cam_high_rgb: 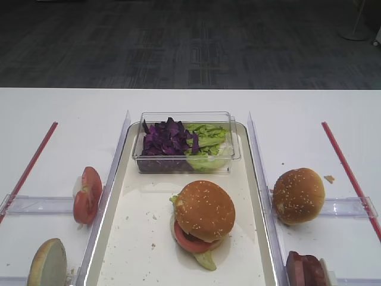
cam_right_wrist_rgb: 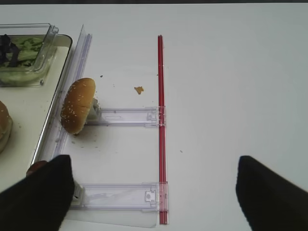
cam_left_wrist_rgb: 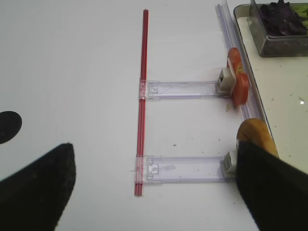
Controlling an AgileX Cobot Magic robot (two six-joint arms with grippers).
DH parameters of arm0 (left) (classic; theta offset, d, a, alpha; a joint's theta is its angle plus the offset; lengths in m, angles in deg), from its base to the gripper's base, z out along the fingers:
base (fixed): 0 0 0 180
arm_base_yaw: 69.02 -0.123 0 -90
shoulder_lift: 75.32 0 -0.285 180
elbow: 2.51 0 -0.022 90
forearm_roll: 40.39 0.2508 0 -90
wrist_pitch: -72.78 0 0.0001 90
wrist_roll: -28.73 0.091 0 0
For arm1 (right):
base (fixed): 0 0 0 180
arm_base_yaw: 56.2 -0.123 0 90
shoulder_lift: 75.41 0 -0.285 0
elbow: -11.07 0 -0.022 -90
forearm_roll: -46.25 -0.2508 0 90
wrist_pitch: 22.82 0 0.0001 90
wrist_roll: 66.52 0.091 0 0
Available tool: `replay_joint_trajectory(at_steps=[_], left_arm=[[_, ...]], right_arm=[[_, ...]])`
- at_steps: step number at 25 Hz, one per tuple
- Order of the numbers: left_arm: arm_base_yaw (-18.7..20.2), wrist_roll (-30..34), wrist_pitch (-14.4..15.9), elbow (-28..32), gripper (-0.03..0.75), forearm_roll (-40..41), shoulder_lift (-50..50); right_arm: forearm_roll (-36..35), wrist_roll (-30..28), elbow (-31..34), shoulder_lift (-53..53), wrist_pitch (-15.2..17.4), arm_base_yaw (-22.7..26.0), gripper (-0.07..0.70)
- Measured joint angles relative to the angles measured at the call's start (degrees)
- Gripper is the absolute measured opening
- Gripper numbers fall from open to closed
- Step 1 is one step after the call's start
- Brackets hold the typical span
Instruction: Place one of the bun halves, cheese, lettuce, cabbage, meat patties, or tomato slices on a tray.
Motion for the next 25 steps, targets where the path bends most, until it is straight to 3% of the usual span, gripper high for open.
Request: replay_joint_trajectory(at_steps=[25], left_arm=[[0.0, 0.0, 0.0, 0.0, 0.618, 0.0, 0.0]], right_arm=[[0.11, 0.54, 0.0, 0.0, 0.0, 0.0, 0.692]])
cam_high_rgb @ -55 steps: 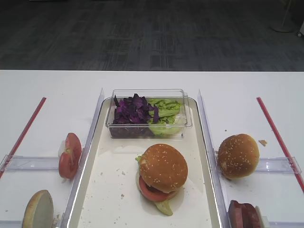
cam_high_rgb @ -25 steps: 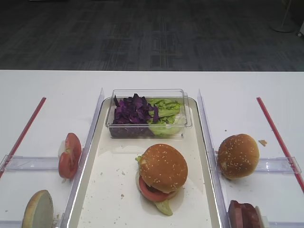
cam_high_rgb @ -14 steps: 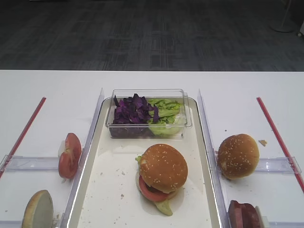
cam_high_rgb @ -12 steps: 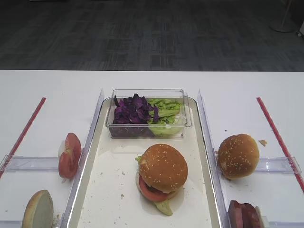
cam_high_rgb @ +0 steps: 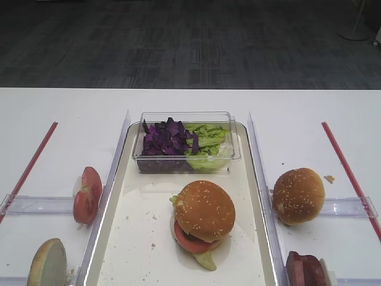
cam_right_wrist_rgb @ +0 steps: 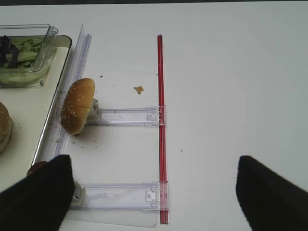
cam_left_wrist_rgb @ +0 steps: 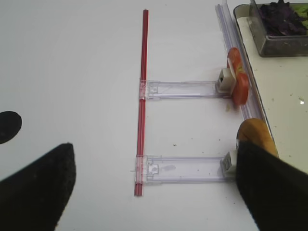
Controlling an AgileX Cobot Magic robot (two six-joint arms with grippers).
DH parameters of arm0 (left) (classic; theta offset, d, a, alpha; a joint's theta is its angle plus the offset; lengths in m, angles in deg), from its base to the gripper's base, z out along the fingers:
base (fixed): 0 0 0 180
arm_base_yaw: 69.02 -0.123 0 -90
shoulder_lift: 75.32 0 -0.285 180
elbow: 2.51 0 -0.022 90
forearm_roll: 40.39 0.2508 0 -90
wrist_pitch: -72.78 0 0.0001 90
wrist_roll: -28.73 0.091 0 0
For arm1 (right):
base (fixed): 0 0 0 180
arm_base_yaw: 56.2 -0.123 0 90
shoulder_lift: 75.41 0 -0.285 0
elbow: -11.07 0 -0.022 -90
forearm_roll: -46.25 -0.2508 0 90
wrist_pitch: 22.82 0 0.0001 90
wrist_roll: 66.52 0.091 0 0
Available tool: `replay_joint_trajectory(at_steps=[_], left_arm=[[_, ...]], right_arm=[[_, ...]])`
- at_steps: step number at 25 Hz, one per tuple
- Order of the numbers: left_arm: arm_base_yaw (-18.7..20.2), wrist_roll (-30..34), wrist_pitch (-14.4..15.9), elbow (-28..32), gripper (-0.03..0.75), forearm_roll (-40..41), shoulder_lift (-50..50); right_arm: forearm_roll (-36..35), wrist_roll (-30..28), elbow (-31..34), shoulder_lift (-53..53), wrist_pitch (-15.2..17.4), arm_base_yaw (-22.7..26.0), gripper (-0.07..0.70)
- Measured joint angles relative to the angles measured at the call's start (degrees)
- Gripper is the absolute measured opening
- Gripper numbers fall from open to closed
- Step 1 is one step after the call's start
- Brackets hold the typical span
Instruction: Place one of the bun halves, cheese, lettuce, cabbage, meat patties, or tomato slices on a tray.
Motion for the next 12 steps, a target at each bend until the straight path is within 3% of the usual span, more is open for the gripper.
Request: replay_joint_trajectory(at_steps=[12], left_arm=[[0.0, 0.0, 0.0, 0.0, 0.618, 0.0, 0.0]], right_arm=[[0.0, 0.0, 0.0, 0.0, 0.0, 0.0, 0.686]])
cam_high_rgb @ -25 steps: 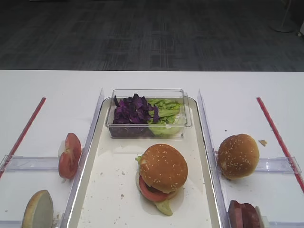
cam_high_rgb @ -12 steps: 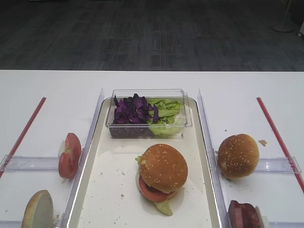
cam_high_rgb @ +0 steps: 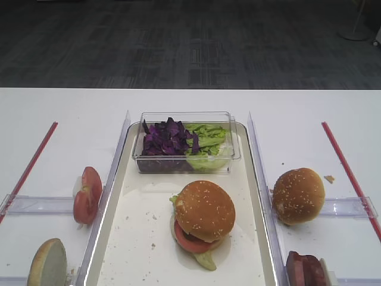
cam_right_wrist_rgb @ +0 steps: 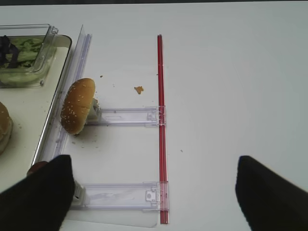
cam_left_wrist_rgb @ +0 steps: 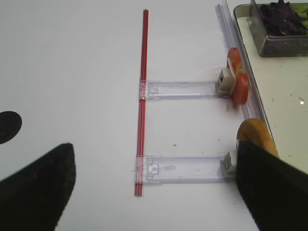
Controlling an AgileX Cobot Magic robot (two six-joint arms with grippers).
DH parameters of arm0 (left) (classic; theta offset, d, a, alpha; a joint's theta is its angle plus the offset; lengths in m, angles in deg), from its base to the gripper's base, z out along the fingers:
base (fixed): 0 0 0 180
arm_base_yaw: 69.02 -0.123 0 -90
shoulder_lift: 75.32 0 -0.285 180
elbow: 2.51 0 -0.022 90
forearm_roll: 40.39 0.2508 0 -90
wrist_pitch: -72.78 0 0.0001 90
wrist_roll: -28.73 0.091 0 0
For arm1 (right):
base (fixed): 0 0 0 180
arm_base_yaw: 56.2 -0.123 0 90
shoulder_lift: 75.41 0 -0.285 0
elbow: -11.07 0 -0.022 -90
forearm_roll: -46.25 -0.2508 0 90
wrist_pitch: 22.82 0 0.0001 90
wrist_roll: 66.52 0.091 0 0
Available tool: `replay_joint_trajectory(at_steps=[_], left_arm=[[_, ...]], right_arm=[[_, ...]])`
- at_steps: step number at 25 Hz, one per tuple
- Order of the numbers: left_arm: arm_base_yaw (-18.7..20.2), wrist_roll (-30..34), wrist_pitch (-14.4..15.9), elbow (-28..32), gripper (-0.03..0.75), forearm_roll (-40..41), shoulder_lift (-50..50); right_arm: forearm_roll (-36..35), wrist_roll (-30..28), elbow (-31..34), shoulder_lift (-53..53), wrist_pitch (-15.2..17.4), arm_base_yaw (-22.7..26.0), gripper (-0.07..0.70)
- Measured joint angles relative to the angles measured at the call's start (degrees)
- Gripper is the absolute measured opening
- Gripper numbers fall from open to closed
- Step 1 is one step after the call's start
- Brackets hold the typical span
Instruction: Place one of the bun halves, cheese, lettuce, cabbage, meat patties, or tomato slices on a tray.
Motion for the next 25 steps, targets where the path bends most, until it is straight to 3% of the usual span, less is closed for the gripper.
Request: replay_joint_trajectory(at_steps=[25], left_arm=[[0.0, 0.0, 0.0, 0.0, 0.618, 0.0, 0.0]], right_arm=[[0.0, 0.04, 0.0, 0.0, 0.0, 0.0, 0.645]])
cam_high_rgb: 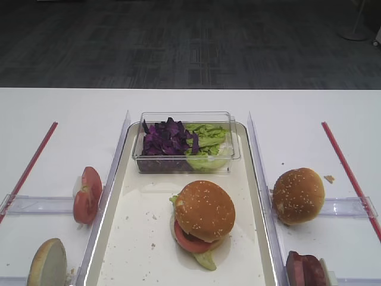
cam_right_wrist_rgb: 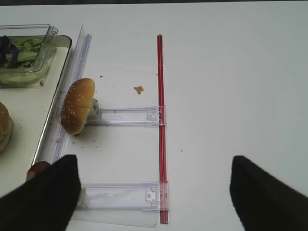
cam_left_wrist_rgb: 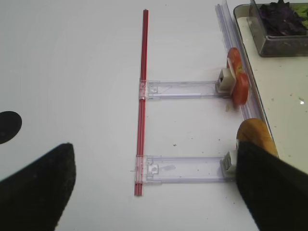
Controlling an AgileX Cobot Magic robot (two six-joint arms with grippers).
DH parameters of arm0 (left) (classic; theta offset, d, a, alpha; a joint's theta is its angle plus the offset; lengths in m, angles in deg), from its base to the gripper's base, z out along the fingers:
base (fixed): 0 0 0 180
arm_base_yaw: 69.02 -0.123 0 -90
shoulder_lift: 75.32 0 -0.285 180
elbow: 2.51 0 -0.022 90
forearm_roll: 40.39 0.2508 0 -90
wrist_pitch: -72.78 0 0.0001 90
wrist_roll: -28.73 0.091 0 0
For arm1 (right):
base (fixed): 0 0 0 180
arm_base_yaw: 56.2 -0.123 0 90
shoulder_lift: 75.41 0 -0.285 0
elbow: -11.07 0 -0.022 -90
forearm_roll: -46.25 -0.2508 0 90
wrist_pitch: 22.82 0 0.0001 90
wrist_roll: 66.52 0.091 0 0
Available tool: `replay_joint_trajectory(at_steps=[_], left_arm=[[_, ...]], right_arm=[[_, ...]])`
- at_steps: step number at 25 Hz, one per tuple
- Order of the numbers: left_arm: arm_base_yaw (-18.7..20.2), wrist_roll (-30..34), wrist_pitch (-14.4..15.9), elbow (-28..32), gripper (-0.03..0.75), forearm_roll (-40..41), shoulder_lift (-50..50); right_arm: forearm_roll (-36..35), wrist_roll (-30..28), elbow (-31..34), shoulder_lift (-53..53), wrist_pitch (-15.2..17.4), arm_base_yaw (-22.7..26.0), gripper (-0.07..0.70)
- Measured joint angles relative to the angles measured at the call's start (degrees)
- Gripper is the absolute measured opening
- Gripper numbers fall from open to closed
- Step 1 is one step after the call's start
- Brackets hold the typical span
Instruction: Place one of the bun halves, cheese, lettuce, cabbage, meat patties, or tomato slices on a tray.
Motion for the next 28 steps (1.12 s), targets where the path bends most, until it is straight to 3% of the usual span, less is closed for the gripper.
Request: replay_joint_trajectory(at_steps=[18, 28], left_arm=[[0.0, 0.0, 0.0, 0.0, 0.618, 0.0, 0.0], [0.0, 0.0, 0.0, 0.0, 0.618, 0.0, 0.0]], right_arm=[[0.0, 0.09, 0.0, 0.0, 0.0, 0.0, 0.609], [0.0, 0.12, 0.0, 0.0, 0.0, 0.0, 0.5]])
